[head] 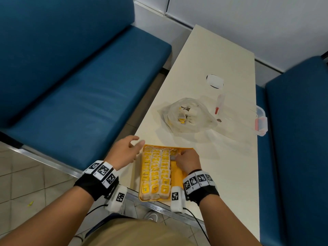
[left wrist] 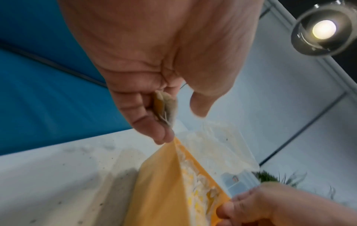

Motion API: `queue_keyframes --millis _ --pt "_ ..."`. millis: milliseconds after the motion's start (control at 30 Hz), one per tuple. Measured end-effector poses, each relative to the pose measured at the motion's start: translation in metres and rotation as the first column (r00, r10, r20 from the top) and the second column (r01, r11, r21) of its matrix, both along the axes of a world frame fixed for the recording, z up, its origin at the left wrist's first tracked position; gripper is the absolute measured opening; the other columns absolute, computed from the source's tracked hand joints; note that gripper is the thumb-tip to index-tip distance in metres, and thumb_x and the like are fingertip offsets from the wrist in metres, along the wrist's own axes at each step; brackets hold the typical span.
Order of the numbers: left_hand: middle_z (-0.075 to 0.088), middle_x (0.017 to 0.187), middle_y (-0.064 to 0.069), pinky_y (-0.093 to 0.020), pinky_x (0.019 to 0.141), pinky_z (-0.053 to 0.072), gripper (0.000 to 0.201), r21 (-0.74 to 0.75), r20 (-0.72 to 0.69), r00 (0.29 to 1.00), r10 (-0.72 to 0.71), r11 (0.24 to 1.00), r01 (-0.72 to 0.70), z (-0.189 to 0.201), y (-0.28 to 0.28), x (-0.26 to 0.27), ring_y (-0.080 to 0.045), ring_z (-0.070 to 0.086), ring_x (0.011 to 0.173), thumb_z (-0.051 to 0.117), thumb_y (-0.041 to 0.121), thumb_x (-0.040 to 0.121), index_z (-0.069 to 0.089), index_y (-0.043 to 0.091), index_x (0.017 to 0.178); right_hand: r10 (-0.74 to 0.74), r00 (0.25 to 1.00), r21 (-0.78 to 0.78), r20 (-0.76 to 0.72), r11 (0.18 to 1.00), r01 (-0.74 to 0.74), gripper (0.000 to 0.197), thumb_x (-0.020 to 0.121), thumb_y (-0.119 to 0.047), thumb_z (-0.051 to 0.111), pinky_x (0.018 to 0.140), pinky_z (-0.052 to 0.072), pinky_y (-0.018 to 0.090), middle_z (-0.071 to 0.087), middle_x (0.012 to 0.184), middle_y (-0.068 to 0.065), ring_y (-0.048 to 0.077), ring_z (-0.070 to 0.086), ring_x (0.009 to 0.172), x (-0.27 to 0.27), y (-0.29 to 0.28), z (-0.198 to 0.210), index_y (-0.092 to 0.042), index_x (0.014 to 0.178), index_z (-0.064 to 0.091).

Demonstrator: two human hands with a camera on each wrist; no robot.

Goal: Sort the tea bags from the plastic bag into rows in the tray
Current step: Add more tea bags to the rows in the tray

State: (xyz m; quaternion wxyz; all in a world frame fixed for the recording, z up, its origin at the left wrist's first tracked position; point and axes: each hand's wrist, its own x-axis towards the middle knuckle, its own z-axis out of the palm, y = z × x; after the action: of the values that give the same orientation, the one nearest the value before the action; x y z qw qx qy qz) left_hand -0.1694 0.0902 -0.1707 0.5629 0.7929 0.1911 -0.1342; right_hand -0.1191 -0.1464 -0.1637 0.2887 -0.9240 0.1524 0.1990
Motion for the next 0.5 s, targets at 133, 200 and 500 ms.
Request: queue_keyframes --millis 133,200,500 --pt "0.075 0.105 -0.019 -0.048 0.092 0.056 0.042 -0.511 -0.122 0.982 0.147 0.839 -0.189 0.019 0.002 0.003 -0.033 0.074 0.093 0.043 0.045 0.106 0.058 0.014 0.130 0.250 0.949 0.010 0.193 0.966 -0.257 0.022 0.093 -0.012 0.060 0.091 0.049 0.027 0.067 0.109 0.005 0.018 0.063 0.100 -0.011 0.006 0.034 -0.010 0.112 0.071" --pt "0.075 0.109 -0.020 -0.048 0.099 0.054 0.046 -0.602 -0.188 0.973 0.130 0.768 -0.219 0.022 0.000 0.005 -0.037 0.073 0.103 0.038 0.050 0.106 0.058 0.016 0.130 0.392 0.864 0.079 0.318 0.897 -0.436 0.026 0.092 -0.013 0.065 0.091 0.048 0.024 0.062 0.112 -0.002 0.011 0.062 0.092 -0.017 0.020 0.045 -0.017 0.117 0.070" --pt "0.072 0.117 -0.023 -0.043 0.096 0.056 0.058 -0.633 -0.193 0.981 -0.034 0.768 -0.098 0.037 -0.021 0.013 -0.033 0.072 0.106 0.031 0.057 0.105 0.057 0.015 0.134 0.645 0.662 0.089 0.382 0.687 -0.721 0.031 0.086 -0.012 0.069 0.080 0.052 0.028 0.053 0.112 -0.006 0.011 0.058 0.091 -0.021 0.051 0.037 -0.023 0.116 0.068"
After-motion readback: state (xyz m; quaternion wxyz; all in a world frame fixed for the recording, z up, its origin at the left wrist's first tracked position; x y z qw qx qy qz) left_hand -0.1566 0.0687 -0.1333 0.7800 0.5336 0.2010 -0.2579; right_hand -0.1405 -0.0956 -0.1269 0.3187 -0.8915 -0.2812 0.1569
